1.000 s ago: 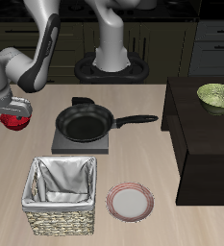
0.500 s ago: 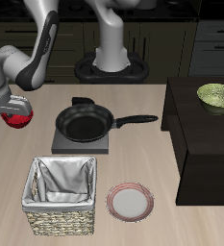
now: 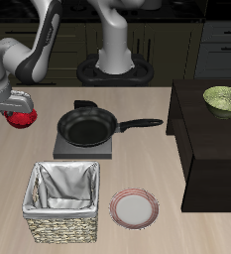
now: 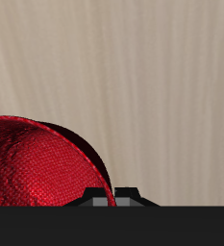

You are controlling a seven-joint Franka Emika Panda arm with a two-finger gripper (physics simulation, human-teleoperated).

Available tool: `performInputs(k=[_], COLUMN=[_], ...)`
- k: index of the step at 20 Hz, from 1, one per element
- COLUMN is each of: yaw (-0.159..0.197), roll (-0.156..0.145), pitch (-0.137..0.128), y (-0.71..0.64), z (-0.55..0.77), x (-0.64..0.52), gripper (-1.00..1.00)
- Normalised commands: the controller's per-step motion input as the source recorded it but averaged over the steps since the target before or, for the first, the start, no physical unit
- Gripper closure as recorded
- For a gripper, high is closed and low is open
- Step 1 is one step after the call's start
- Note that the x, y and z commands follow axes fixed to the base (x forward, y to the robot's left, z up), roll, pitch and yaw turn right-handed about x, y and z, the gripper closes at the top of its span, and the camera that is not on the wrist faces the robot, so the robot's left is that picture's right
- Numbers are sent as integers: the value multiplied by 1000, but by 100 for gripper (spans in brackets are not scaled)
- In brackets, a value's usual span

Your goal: Place the red bowl in the basket

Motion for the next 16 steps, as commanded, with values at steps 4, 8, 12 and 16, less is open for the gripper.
performInputs(k=[4,8,12,16], yaw=[4,4,-4,6], roll=[9,14,-4,-1], pitch=[-58,-81,-59,-44], y=[145,178,-7,37], z=[353,512,348,314], x=[58,-55,-30,-12], gripper=[100,100,100,100])
